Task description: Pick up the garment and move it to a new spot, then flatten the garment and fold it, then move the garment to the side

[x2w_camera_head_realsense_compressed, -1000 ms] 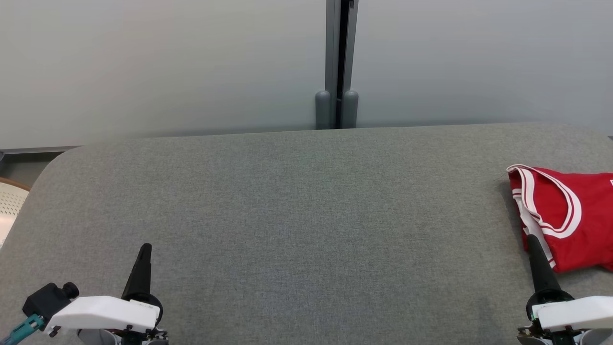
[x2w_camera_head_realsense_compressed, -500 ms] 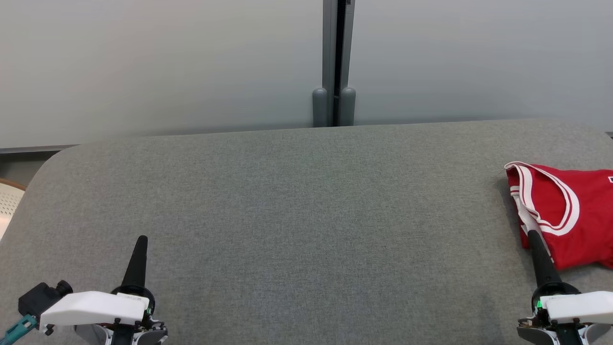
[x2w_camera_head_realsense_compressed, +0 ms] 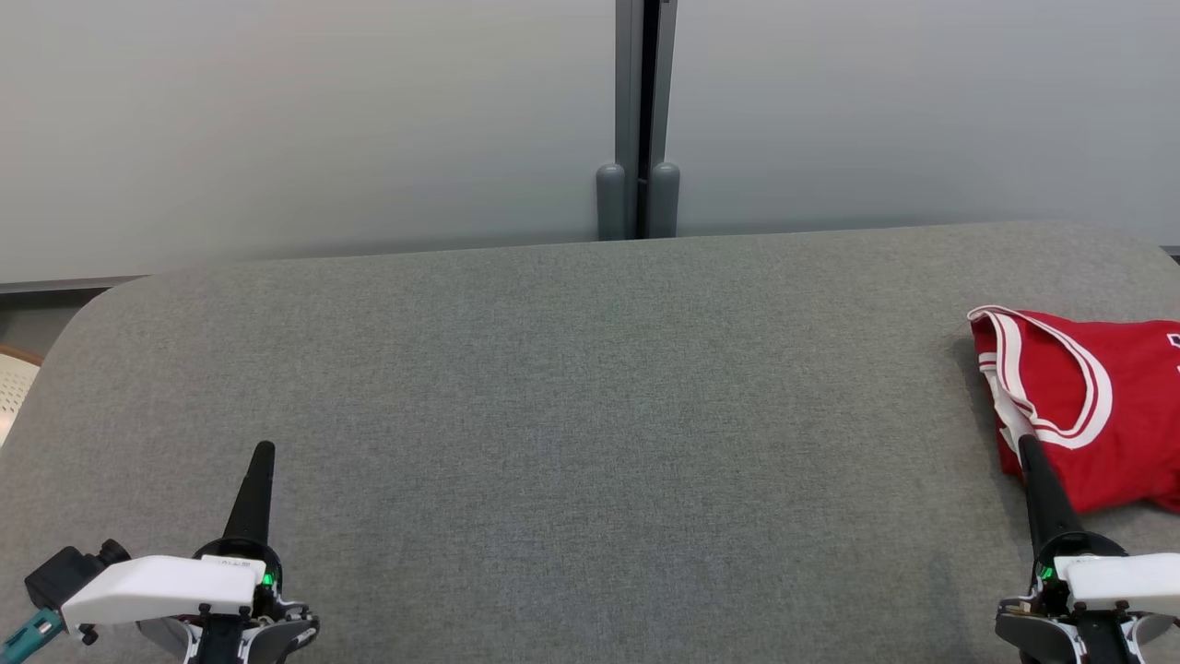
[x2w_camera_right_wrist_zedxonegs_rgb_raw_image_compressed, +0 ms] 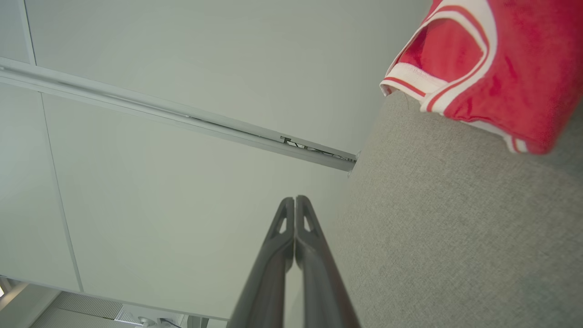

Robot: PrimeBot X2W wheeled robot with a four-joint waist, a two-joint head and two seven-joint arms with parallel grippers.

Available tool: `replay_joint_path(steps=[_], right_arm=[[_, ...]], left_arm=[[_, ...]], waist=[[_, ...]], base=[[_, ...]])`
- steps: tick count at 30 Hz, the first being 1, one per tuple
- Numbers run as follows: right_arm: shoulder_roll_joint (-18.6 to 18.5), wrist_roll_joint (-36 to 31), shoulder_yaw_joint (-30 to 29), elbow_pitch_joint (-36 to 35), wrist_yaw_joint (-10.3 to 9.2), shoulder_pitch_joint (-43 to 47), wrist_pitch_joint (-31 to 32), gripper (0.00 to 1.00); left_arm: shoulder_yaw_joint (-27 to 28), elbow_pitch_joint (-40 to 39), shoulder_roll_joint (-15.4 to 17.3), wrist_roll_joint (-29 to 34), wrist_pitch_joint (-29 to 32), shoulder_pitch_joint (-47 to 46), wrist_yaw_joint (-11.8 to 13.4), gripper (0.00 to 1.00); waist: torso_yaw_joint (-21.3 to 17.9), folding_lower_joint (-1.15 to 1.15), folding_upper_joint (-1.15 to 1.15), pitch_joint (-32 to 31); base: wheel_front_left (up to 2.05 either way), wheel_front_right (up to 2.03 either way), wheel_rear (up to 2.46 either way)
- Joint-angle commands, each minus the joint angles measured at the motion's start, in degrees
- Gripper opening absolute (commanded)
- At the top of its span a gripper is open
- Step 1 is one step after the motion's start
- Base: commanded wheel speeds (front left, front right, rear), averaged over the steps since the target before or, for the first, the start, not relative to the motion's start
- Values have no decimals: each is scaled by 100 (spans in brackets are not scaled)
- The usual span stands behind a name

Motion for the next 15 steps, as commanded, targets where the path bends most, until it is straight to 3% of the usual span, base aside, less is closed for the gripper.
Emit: replay_joint_path(steps=[1,15], right_arm=[[-16,127,-31,4,2,-105,15,0],[-3,762,-65,170,1,-239,40,0]], left_arm=[[62,-17,-4,-113,26,-120,-48,0],[279,46,-124,-616,175,-214,-199,0]], waist=[[-3,0,0,3],[-44,0,0,48]], base=[[0,0,0],[0,0,0]])
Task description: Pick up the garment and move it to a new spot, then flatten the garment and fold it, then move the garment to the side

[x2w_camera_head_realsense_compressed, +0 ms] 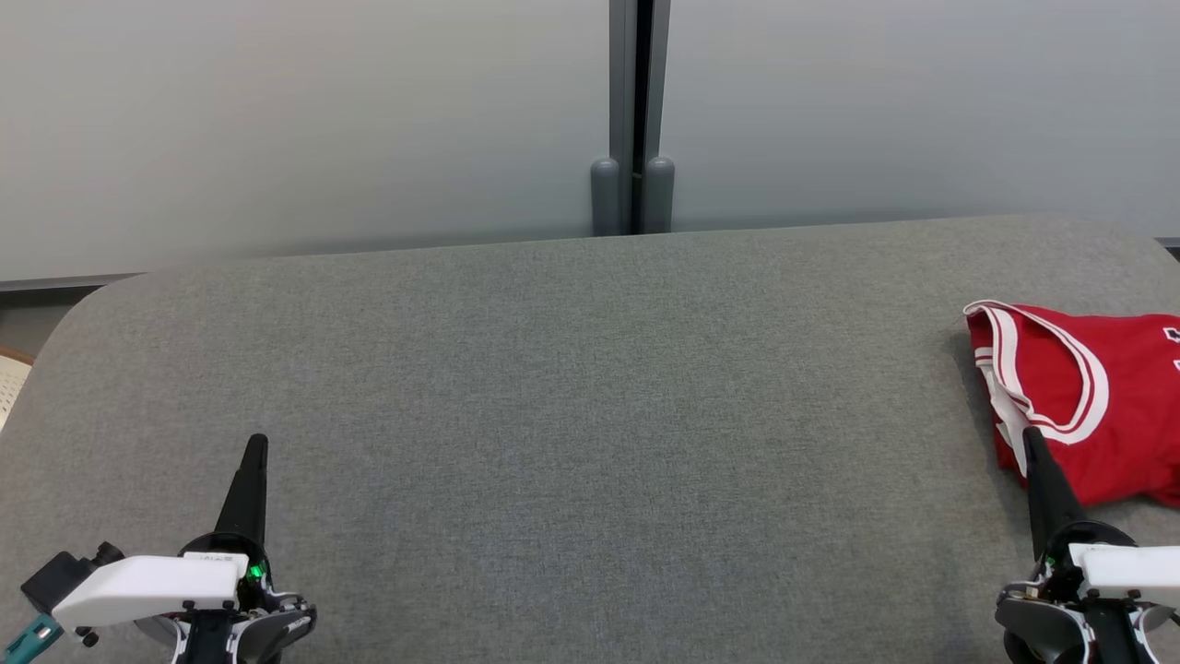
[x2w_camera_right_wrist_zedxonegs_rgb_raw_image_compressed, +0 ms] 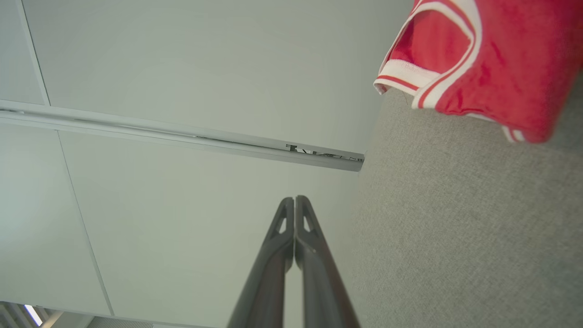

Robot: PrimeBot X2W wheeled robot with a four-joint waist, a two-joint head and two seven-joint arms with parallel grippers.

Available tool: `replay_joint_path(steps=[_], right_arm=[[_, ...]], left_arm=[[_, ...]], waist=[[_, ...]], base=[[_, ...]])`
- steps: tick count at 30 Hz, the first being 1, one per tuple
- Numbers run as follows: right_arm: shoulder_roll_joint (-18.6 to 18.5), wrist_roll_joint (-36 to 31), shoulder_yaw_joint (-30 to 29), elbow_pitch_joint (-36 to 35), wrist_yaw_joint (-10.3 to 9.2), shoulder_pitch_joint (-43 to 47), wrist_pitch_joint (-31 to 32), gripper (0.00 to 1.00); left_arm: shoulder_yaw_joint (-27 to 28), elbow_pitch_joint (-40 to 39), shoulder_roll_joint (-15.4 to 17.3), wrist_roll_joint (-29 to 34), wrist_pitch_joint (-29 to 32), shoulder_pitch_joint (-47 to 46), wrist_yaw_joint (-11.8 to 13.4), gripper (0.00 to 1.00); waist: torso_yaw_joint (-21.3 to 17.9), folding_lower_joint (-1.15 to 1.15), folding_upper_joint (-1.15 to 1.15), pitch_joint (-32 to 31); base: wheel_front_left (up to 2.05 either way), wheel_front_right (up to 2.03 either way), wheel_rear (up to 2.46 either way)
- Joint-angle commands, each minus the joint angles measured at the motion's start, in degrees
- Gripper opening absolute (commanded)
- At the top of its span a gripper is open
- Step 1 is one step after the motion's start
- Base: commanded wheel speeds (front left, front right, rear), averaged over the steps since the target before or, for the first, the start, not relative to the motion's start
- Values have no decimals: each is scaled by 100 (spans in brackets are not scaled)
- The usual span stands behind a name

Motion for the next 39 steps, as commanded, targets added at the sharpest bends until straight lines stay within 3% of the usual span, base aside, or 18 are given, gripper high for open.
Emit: replay_joint_path(steps=[1,22,39], right_arm=[[-11,121,-18,11,1,-98,22,0],[7,950,-64,229,0,-270,54,0],[9,922,-66,226,0,-264,50,0]], left_arm=[[67,-10,6,-94,39,-142,-42,0],[341,79,-159,-742,229,-237,-241,0],[343,77,-166,-702,230,-220,-236,0]], waist=[[-4,0,0,4],[-65,0,0,71],[-65,0,0,71]], base=[[0,0,0],[0,0,0],[0,0,0]])
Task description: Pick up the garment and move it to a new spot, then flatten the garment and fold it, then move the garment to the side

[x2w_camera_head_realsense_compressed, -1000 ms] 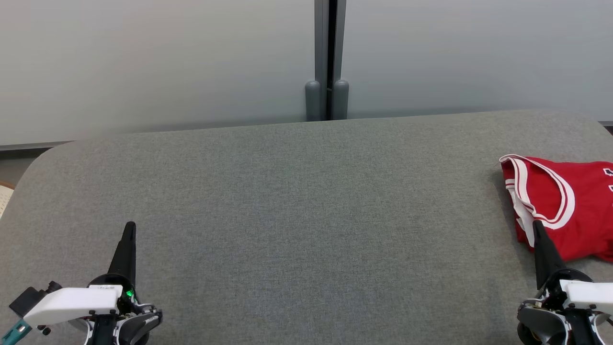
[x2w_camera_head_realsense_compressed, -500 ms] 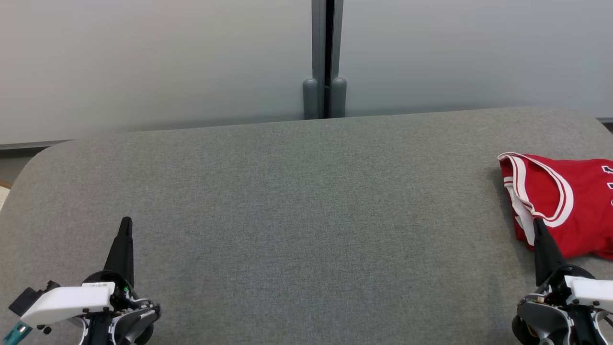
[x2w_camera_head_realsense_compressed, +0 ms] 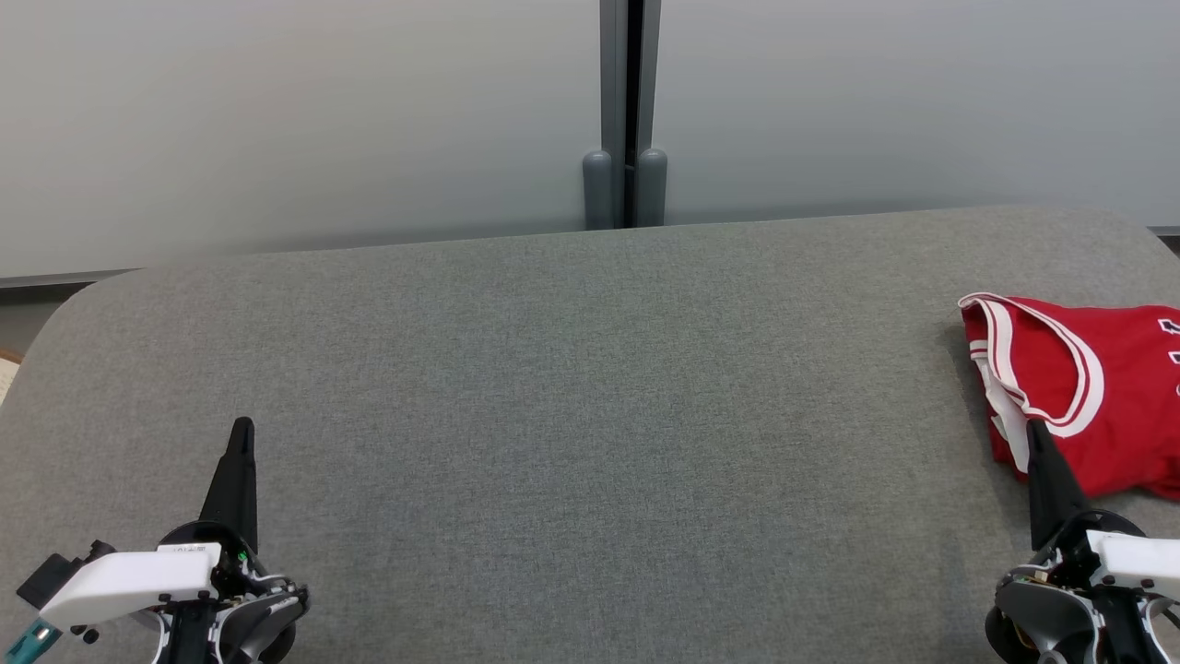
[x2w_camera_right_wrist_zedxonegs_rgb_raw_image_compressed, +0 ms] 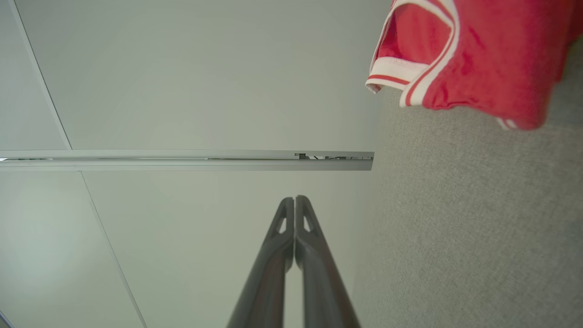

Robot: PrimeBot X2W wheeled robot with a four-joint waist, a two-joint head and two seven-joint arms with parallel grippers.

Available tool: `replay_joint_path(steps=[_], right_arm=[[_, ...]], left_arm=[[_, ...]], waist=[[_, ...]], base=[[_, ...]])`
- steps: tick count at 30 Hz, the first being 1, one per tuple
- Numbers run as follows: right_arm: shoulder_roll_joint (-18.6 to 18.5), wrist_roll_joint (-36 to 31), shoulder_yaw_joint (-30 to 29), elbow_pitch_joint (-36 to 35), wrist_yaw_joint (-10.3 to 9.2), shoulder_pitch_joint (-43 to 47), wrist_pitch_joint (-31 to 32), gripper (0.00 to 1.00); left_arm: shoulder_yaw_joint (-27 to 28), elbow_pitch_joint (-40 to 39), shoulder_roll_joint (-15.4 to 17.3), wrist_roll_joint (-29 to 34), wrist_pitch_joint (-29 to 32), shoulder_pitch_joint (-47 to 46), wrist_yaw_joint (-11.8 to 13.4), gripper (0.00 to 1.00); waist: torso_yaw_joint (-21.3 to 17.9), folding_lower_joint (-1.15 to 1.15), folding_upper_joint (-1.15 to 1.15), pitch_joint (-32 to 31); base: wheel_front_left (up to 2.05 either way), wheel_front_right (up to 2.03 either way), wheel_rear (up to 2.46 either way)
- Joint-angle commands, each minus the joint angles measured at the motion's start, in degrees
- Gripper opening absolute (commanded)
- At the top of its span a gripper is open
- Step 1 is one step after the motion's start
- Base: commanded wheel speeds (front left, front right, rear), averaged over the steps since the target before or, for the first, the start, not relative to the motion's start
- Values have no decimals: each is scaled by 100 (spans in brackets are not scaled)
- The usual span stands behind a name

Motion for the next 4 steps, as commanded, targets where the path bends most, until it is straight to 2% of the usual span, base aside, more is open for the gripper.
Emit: replay_joint_path(steps=[1,4], right_arm=[[-4,29,-1,10,0,-59,16,0],[-3,28,-2,10,0,-59,17,0]], left_arm=[[20,4,12,15,8,-65,-33,0],[22,4,10,18,11,-65,-33,0]], waist=[[0,0,0,0],[0,0,0,0]], base=[[0,0,0],[0,0,0]])
